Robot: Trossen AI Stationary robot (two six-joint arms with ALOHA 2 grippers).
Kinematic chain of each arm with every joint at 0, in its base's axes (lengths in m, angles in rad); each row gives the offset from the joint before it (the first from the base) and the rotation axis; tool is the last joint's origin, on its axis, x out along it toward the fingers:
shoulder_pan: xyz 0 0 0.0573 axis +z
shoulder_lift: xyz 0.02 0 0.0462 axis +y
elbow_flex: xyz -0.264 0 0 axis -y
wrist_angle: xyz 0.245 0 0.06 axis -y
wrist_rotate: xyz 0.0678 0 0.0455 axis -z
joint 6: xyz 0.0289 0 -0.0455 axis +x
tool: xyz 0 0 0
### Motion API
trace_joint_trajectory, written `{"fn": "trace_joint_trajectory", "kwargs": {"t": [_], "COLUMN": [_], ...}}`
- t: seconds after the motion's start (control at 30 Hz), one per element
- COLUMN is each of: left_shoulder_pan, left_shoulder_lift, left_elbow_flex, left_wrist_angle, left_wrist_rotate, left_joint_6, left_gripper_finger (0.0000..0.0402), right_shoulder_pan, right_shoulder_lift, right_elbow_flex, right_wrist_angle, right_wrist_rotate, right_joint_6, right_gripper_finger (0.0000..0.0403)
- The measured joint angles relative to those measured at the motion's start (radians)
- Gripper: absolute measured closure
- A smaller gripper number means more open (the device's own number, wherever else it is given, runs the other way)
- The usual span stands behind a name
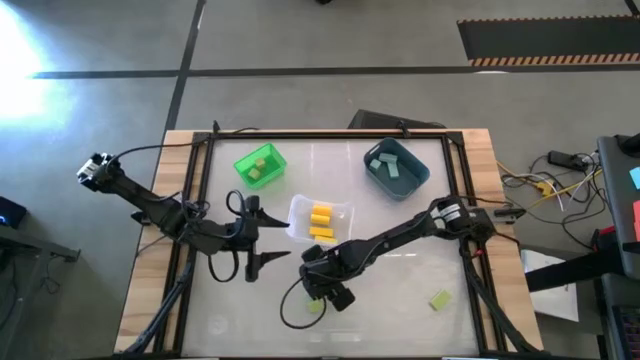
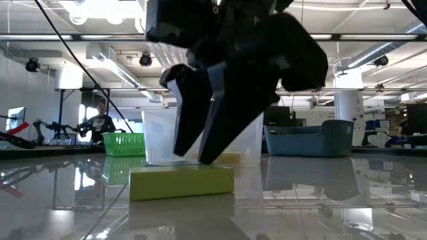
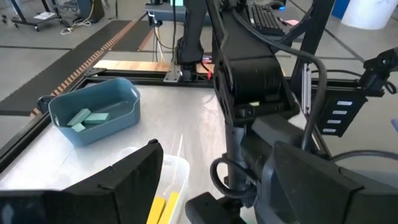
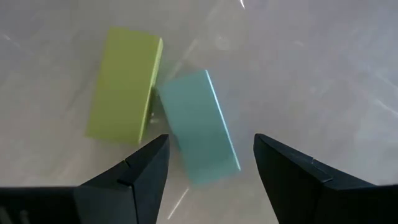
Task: Sort & place blocks by color
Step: Put the blue block into the blue bin
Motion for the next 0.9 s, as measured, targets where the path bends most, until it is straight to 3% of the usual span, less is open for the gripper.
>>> {"fn": "trace_joint_trajectory", "kwargs": {"t": [0.27,0.5,0.73,0.9], "left_shoulder_pan": [0.000,0.000,0.000,0.000], "left_shoulder_lift": [-0.001,-0.004,-0.005,-0.004], "left_elbow_flex": [0.000,0.004,0.001,-0.001], "left_wrist_angle": [0.000,0.000,0.000,0.000], "left_wrist_rotate": [0.000,0.000,0.000,0.000], "left_joint_6": [-0.003,0.015,0.018,0.016], "left_gripper_finger": [0.0114,0.0114,0.0114,0.0114], "right_shoulder_pan": [0.001,0.000,0.004,0.027], "right_shoulder_lift": [0.050,0.051,0.034,-0.051], "right_elbow_flex": [0.002,0.001,0.001,-0.001], "right_wrist_angle": [0.016,0.020,0.021,-0.022], "right_wrist_rotate": [0.005,0.005,0.017,0.023], "right_joint_6": [-0.006,-0.003,0.048,0.129], "right_gripper_finger": [0.0186,0.0287,0.0289,0.0289]}}
